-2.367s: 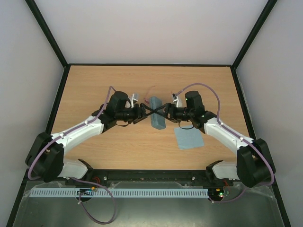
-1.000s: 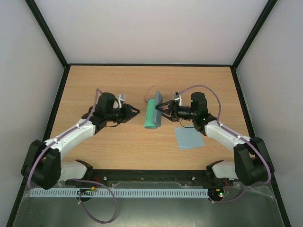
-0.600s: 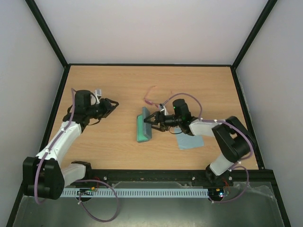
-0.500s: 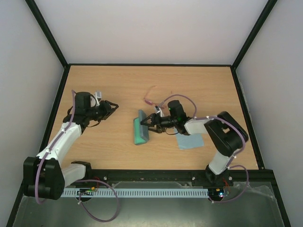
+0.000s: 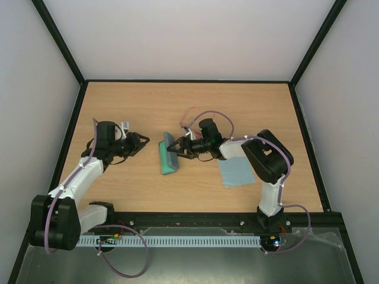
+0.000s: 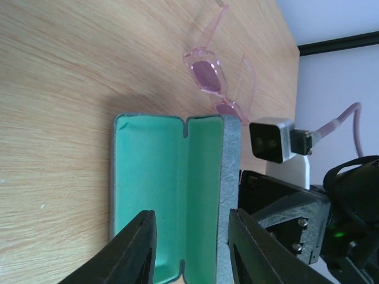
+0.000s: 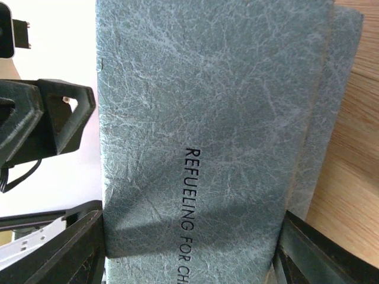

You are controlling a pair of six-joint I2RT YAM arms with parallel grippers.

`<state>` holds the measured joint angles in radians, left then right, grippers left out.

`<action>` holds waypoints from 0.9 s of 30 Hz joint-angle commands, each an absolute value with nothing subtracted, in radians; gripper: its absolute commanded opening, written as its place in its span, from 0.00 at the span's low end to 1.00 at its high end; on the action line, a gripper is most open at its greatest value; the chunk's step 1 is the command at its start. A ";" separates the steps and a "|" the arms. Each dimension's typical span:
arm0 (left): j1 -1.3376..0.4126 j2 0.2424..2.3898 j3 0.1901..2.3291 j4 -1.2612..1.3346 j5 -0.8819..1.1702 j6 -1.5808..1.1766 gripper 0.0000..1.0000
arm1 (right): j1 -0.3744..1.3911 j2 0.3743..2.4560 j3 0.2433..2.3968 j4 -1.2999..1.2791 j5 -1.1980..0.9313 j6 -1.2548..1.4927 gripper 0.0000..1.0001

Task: Organize the sunglasses
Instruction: Place the sunglasses case at the center of the board.

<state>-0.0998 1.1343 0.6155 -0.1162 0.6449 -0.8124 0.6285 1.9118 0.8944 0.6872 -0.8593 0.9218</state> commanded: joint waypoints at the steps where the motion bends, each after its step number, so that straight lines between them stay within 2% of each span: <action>1: -0.121 1.127 0.536 -0.023 0.656 -0.849 0.37 | 0.620 1.938 0.939 0.579 -0.888 0.820 0.57; 10: -0.286 1.191 0.438 0.039 0.576 -0.847 0.38 | 0.608 1.956 0.953 0.484 -0.901 0.746 0.73; 17: -0.318 1.222 0.480 0.005 0.566 -0.819 0.38 | 0.607 1.930 0.956 0.400 -0.858 0.706 0.91; 24: -0.327 1.216 0.449 0.034 0.555 -0.842 0.38 | 0.607 1.854 0.966 0.208 -0.747 0.616 0.99; 27: -0.327 1.206 0.446 0.031 0.544 -0.848 0.38 | 0.609 1.797 0.983 0.082 -0.664 0.543 0.99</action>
